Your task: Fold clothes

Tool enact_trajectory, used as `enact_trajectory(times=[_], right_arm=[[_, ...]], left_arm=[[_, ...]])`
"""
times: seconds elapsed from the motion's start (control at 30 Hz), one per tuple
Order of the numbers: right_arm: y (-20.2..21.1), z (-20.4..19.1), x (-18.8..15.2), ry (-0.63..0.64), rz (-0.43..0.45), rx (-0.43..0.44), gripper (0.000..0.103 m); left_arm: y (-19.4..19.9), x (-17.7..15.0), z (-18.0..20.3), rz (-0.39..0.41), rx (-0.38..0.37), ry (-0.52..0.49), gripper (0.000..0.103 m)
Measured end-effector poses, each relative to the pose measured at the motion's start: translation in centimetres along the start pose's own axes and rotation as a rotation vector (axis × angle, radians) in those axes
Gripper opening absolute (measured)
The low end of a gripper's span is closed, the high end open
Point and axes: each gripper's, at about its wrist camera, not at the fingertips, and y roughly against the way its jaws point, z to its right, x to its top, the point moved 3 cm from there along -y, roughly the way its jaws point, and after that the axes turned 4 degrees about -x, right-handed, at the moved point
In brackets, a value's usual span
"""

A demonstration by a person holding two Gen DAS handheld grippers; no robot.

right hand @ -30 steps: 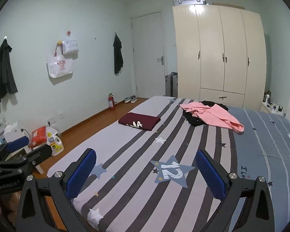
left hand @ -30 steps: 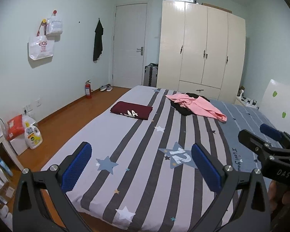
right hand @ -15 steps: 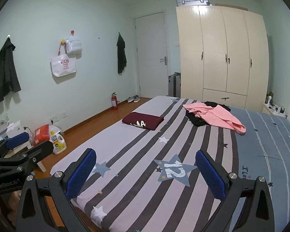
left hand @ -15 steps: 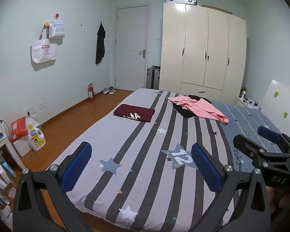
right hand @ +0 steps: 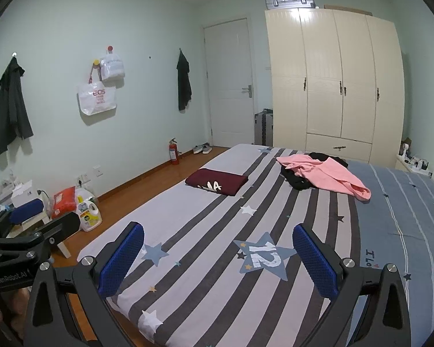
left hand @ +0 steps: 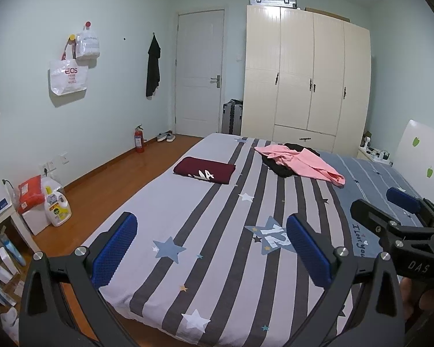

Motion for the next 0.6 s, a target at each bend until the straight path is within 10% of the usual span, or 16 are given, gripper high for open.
enact_trajectory(times=[0.6], right_arm=[[-0.04,-0.95,0.19,-0.005,0.000,0.010,0.102]], left_arm=[[0.39,-0.01,0.31,0.022,-0.005,0.000,0.102]])
